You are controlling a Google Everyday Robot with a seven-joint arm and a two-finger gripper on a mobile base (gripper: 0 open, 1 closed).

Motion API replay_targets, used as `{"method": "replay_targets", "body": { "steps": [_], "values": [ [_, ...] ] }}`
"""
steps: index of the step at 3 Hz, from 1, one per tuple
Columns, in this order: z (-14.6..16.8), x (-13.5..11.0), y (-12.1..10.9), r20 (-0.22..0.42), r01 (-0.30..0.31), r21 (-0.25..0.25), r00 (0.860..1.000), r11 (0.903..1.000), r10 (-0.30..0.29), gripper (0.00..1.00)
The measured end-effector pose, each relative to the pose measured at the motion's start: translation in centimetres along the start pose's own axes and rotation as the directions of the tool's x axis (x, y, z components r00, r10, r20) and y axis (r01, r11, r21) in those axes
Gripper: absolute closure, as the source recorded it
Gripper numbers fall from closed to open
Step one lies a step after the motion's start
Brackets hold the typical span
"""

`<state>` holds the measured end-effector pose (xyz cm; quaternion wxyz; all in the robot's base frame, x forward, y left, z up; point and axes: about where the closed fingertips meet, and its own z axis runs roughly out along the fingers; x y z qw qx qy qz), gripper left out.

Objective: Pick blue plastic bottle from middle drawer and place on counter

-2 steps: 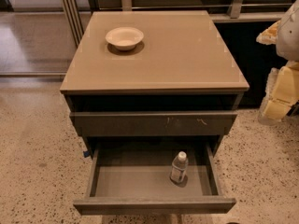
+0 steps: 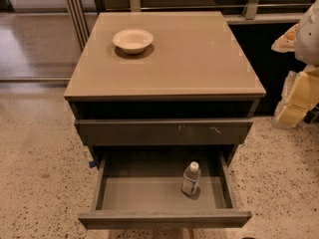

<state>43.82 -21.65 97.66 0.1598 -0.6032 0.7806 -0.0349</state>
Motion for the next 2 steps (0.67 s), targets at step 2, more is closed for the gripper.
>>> {"method": "replay_targets", "body": {
  "steps": [2],
  "values": [
    [8.6,0.8,1.4,0.099,-0.076,-0.045,0.992,0.9961,0.08,0.6]
  ]
}}
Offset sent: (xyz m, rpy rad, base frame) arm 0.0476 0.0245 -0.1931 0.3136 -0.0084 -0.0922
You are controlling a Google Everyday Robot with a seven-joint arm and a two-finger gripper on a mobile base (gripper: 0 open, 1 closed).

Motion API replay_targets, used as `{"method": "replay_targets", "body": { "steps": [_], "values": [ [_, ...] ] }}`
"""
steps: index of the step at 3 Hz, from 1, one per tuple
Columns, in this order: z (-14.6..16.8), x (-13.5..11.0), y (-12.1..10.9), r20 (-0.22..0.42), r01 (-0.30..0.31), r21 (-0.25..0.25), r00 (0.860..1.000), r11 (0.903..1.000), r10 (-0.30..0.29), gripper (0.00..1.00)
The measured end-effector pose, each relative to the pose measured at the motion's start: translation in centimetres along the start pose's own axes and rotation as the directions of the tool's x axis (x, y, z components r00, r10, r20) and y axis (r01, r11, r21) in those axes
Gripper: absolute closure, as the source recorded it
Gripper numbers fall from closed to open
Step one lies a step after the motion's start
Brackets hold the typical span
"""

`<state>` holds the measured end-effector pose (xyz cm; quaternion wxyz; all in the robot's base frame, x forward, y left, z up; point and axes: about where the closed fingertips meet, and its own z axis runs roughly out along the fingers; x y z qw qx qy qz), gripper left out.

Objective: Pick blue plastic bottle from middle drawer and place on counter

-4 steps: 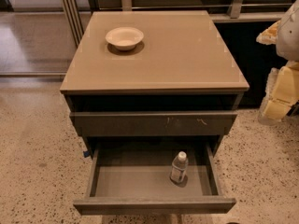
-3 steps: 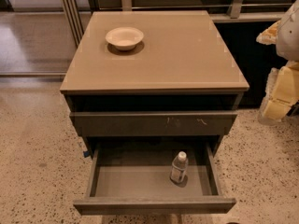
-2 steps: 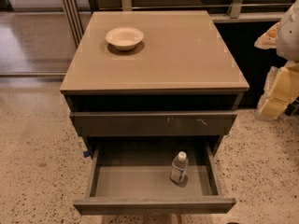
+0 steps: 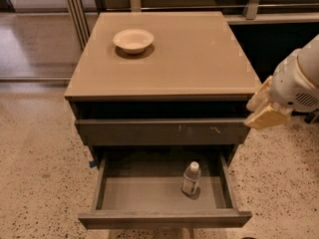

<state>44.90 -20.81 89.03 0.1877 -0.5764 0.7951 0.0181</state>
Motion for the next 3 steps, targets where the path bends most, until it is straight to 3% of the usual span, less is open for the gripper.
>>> {"method": "replay_targets", "body": {
  "steps": [1,2,3],
  "values": [
    [8.6,0.95,0.86,0.071,-0.058,-0.067,0.995,0.996,0.063,0.84],
    [9.32,0.67,-0.02,0.089,-0.064,-0.039,0.994,0.9972,0.067,1.0],
    [9.32,0.67,-0.02,0.089,-0.064,-0.039,0.994,0.9972,0.067,1.0]
  ]
}}
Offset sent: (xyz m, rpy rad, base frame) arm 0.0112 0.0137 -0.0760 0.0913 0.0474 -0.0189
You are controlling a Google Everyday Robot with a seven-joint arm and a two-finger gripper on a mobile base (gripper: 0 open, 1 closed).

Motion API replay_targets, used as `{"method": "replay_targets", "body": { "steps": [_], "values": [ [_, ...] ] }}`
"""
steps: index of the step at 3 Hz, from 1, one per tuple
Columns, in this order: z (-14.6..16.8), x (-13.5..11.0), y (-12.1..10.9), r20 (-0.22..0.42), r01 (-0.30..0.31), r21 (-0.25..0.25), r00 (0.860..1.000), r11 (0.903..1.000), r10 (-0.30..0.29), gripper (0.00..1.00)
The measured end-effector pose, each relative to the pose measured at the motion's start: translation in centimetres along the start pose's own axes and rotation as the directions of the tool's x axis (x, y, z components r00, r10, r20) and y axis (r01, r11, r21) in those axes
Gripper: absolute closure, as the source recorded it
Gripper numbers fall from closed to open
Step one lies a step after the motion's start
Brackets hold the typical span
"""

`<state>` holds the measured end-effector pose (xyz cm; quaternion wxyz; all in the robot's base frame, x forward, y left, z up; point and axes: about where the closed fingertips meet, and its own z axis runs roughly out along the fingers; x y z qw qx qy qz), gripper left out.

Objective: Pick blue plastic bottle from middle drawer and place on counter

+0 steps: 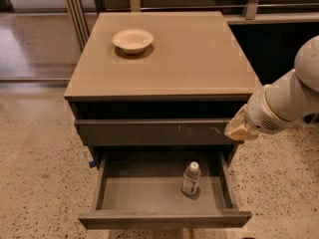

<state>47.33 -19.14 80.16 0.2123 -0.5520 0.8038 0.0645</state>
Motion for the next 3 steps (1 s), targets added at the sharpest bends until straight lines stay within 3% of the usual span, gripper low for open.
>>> {"method": "replay_targets", "body": {
  "steps": [1,2,3],
  "values": [
    [1.9,1.6,0.2,-0.015,-0.006,0.017,1.0,0.9998,0.006,1.0],
    [7.8,6.0,1.1,-0.024,-0.031,0.031,0.999,0.999,0.032,1.0],
    [13.7,9.9,1.4,0.023,-0.097,0.007,0.995,0.9953,0.097,1.0]
  ]
}}
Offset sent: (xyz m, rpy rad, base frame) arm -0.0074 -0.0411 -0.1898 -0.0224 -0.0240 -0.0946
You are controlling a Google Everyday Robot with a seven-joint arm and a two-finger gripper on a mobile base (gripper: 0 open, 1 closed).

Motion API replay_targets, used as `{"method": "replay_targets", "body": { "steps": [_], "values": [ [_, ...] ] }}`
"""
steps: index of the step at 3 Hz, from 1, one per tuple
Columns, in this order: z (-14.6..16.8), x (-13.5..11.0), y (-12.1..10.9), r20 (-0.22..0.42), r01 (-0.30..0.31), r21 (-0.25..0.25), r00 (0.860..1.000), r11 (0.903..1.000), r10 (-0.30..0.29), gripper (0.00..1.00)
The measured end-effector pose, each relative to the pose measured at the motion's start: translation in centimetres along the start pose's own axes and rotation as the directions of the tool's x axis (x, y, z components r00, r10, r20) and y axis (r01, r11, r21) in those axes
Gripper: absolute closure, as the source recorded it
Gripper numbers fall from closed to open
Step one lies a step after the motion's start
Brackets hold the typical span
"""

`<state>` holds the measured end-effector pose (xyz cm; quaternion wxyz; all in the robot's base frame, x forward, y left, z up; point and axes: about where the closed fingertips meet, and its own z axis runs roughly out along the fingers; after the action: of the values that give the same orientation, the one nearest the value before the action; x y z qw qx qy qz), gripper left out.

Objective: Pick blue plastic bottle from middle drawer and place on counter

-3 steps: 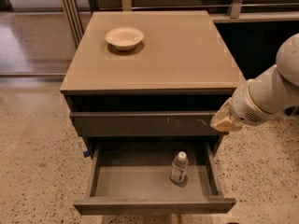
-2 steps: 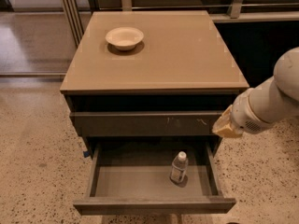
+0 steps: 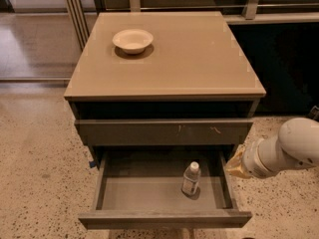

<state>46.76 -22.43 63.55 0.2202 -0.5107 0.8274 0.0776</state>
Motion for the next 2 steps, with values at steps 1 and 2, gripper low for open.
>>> {"method": "replay_targets", "body": {
  "steps": [1,2],
  "values": [
    [6.1,2.8,0.7,0.077,-0.092,-0.083,0.992,0.9923,0.099,1.0],
    [8.9,4.0,2.0,0.076,-0.118,-0.139,0.989,0.9832,0.13,1.0]
  ]
}}
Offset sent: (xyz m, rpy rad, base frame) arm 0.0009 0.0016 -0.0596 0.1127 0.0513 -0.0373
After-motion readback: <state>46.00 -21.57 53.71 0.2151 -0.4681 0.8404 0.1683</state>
